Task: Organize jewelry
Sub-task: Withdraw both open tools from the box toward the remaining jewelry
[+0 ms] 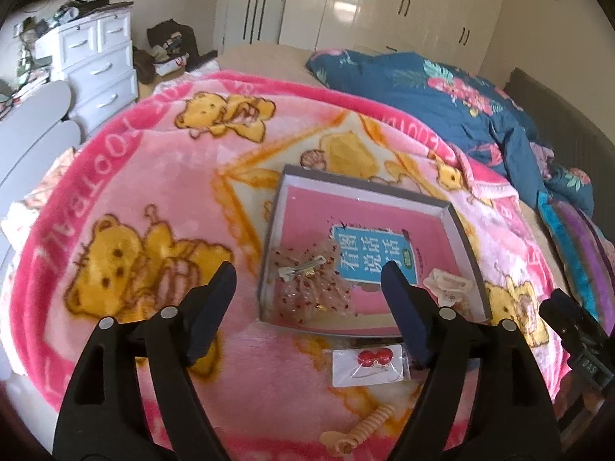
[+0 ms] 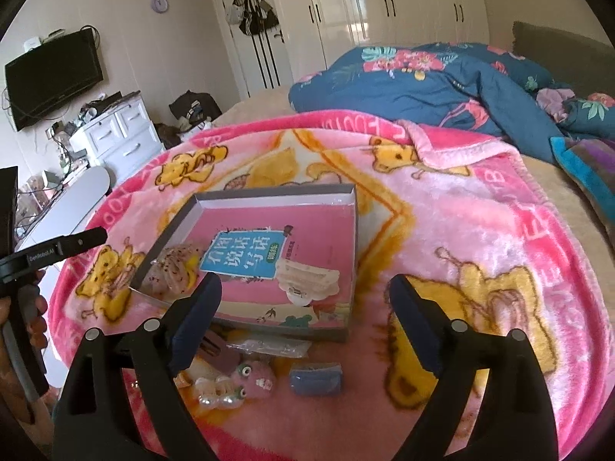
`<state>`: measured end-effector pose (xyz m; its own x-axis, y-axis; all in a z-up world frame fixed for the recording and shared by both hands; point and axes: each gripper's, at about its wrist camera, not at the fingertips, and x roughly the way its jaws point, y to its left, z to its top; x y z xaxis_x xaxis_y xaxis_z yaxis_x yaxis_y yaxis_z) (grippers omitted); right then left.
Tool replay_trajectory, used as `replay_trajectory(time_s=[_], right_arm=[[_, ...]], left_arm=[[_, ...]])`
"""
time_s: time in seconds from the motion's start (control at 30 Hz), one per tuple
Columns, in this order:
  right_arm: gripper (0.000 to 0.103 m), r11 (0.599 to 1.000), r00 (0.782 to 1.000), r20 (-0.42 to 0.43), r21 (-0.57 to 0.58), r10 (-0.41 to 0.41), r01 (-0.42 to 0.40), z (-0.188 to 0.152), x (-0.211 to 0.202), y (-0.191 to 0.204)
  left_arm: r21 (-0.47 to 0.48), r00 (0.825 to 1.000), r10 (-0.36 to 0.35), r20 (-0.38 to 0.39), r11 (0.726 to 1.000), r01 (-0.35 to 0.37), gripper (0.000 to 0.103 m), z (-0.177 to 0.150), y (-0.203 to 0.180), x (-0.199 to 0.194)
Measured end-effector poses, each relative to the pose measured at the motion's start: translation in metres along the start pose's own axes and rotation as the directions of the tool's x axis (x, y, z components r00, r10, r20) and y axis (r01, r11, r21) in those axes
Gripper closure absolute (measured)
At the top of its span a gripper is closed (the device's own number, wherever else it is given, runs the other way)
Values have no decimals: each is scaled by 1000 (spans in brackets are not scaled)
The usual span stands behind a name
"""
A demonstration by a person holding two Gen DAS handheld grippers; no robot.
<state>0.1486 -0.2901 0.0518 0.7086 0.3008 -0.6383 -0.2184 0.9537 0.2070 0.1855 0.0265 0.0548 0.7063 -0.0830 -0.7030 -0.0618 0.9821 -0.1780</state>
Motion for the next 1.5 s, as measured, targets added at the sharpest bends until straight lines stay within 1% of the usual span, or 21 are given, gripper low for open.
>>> replay_trajectory(time_s=[0.03,0.1,0.37,0.47,0.7,1.07,1.5], right_arm=[[13,1000,1000,5,2,0,0,0,-3,0],[12,1000,1000,15,3,3,-3,0,-10,0],[12,1000,999,44,-11,13,-12,-4,-35,4],[12,1000,999,51,-24,19,-18,-6,-43,8],[12,999,998,62,-37,29,-27,-10,-57,15],[12,997,998,49,-69,38,-35,-24,-66,25],[12,995,1000,-9,-96,30,-30,-50,-55,30]], left_arm=[[-4,1000,2,5,1000,-2,28,0,1,-4],[-13,1000,4,19,1000,-4,27,1,5,-13],[-34,998,8,60,999,-6,15,1,16,-42],[-33,997,8,73,999,-6,13,-1,18,-52],[-34,996,2,84,999,1,11,-9,19,-66],[-7,997,-24,67,1000,25,11,-30,9,-73],[39,999,-41,-14,998,42,11,-61,-7,-50]])
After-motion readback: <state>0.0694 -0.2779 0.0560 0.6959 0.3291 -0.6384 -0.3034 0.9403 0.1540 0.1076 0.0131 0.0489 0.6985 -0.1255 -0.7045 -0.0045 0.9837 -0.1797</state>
